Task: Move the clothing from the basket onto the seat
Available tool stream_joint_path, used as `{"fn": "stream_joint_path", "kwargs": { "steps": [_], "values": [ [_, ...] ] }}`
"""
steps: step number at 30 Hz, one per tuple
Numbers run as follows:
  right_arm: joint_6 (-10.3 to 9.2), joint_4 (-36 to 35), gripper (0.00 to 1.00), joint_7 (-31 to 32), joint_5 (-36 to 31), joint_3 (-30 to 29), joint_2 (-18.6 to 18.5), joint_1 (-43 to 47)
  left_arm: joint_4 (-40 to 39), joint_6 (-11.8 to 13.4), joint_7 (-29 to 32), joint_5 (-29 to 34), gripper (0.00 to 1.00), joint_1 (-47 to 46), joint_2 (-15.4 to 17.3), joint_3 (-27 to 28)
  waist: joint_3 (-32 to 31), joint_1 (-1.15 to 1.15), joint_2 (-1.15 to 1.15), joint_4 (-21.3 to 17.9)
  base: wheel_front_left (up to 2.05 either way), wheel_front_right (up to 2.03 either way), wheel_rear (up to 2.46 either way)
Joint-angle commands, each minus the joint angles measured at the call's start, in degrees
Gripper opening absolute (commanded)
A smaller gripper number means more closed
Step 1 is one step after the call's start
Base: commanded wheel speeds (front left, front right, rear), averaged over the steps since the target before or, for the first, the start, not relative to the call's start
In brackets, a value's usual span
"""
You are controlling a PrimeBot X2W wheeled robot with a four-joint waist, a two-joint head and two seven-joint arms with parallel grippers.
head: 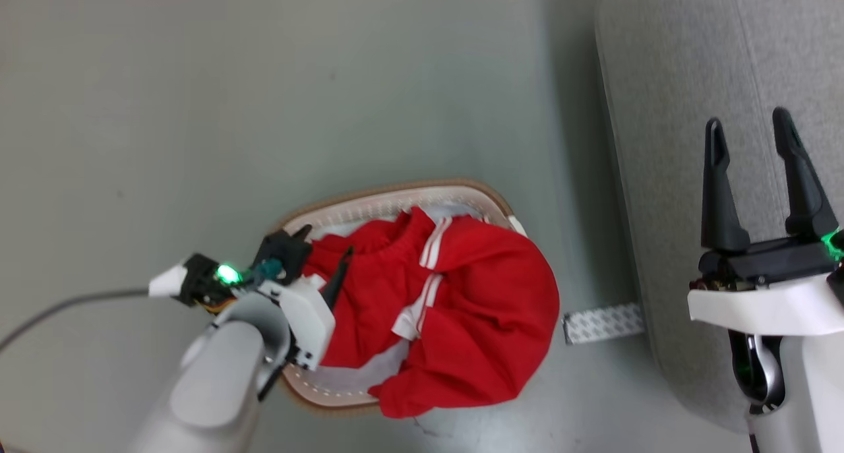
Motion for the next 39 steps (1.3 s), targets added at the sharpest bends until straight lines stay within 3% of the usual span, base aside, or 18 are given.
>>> {"fn": "stream_joint_path", "kwargs": {
  "steps": [1,11,20,25,26,27,28,29,39],
  "values": [
    [-0.12,-0.4,1.0,0.0,0.8,0.0,0.2,-1.2,1.3,0.1,0.5,0.5,1.0,-1.4,1.3,-0.6,3.5,-0.01,0.0,-2.5,0.0,0.0,0.0],
    [-0.12,-2.0,1.0,0.1,6.1,0.6,0.2,-4.1,13.8,0.1,7.7,1.9,1.0,-11.2,6.1,-15.5,11.3,-0.01,0.0,-7.1,0.0,0.0,0.0],
    [-0.12,-2.2,1.0,0.0,9.1,0.8,0.2,-5.7,22.1,0.0,13.8,1.8,1.0,-16.4,7.9,-31.2,15.8,-0.01,0.0,-9.2,0.0,0.0,0.0],
    [-0.12,-2.0,1.0,0.0,10.3,1.3,0.2,-5.8,24.4,0.0,15.3,-0.8,1.0,-18.0,7.7,-36.5,16.9,-0.01,0.0,-10.0,0.0,0.0,0.0],
    [-0.12,-2.0,1.0,0.0,10.6,1.3,0.2,-5.8,24.5,0.0,15.4,-1.4,0.96,-18.3,7.6,-37.4,17.0,-0.01,0.0,-10.1,0.0,0.0,0.0],
    [-0.12,-2.0,1.0,0.0,10.7,1.3,0.2,-5.8,24.6,0.0,15.4,-1.9,0.61,-18.6,7.5,-38.3,17.1,-0.01,0.0,-10.2,0.0,0.0,0.0],
    [-0.12,-2.0,1.0,0.0,10.8,1.3,0.2,-5.8,24.7,0.0,15.1,-2.2,0.18,-18.9,7.4,-38.9,17.1,-0.01,0.0,-10.2,0.0,0.0,0.0],
    [-0.12,-1.9,1.0,0.0,10.9,1.3,0.2,-5.8,24.7,0.1,14.9,-2.5,0.0,-19.2,7.3,-39.4,17.2,-0.01,0.0,-10.3,0.0,0.0,0.0],
    [-0.12,-1.0,1.0,0.0,10.6,0.5,0.2,-5.5,24.1,0.1,13.8,-8.4,0.0,-19.7,5.6,-43.4,14.5,-0.01,0.0,-8.8,0.0,0.0,0.0]
  ]
}}
